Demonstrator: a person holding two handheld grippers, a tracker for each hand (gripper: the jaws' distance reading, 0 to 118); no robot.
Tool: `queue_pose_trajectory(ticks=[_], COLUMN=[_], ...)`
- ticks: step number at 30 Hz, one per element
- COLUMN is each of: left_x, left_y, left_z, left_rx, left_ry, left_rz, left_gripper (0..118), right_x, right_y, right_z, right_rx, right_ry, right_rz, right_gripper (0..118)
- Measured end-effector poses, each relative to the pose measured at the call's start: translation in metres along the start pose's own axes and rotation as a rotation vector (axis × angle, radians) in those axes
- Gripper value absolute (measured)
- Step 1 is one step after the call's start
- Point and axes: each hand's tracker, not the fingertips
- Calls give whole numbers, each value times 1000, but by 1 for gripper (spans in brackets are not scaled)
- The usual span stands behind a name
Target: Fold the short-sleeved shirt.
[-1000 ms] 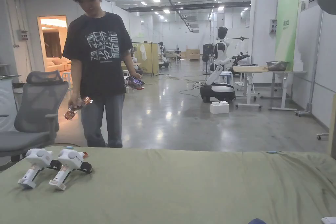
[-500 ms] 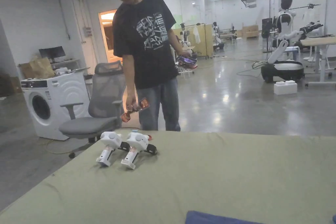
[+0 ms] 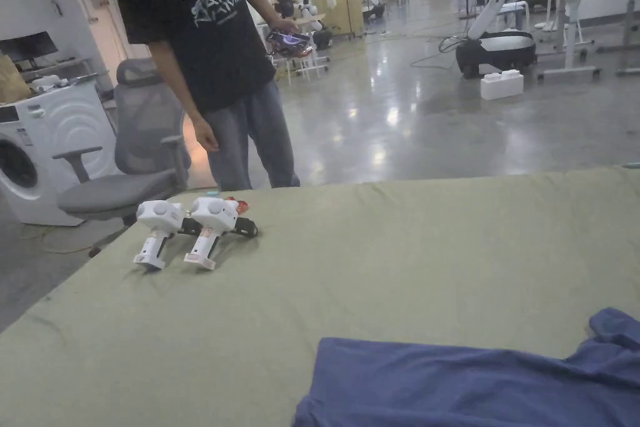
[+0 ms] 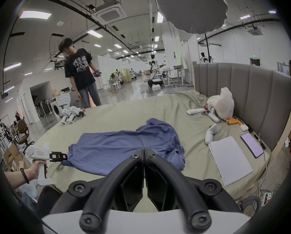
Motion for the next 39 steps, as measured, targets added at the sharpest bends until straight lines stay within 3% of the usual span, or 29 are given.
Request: queue_pose_trajectory(ticks=[3, 5, 9, 12, 13, 15, 16, 21, 23, 24, 25, 27, 28, 31, 35, 39], left_x=[15, 25, 34, 41, 45, 51, 52, 44, 42, 43, 43, 45, 43, 41, 27, 13], left_y=[-5, -11, -7, -6, -5, -5, -6, 2, 3, 2, 1, -2, -4, 5, 15, 14], left_z=[-12, -15, -14, -21, -21, -20, -20, -24, -24, -23, -23, -22, -26, -20, 15, 58], left_rx=[-36, -38, -56, -89, -93, -97, -98, -129, -136, -134, -130, -118, -115, -117, -70, -16], left_ry=[9, 77, 77, 94, 107, 120, 120, 93, 85, 83, 83, 87, 91, 97, 28, 16], left_rz=[-19, -104, -112, -161, -173, -206, -213, -204, -199, -196, -199, -218, -231, -274, -158, -163], left_gripper=[52, 46, 19, 9, 6, 4, 4, 4, 4, 4, 4, 4, 4, 1, 1, 0], right_x=[5, 7, 10, 28, 37, 56, 68, 112, 111, 102, 93, 84, 83, 87, 79, 69], right_y=[-8, -13, -20, -22, -22, -27, -33, -68, -81, -82, -80, -80, -80, -73, -57, -43], right_z=[-6, -11, -30, -66, -84, -120, -142, -225, -242, -238, -231, -222, -219, -213, -196, -165], right_rx=[-30, -51, -123, -163, -191, -243, -300, -407, -468, -433, -400, -393, -389, -395, -359, -324], right_ry=[-18, -24, -45, -80, -114, -149, -153, -202, -231, -264, -276, -267, -278, -259, -295, -307], right_rz=[-14, -22, -31, -81, -89, -121, -163, -350, -281, -201, -157, -167, -150, -140, -101, -67], right_gripper=[0, 0, 0, 2, 21, 76, 82, 76, 70, 66, 48, 17, 10, 8, 7, 7])
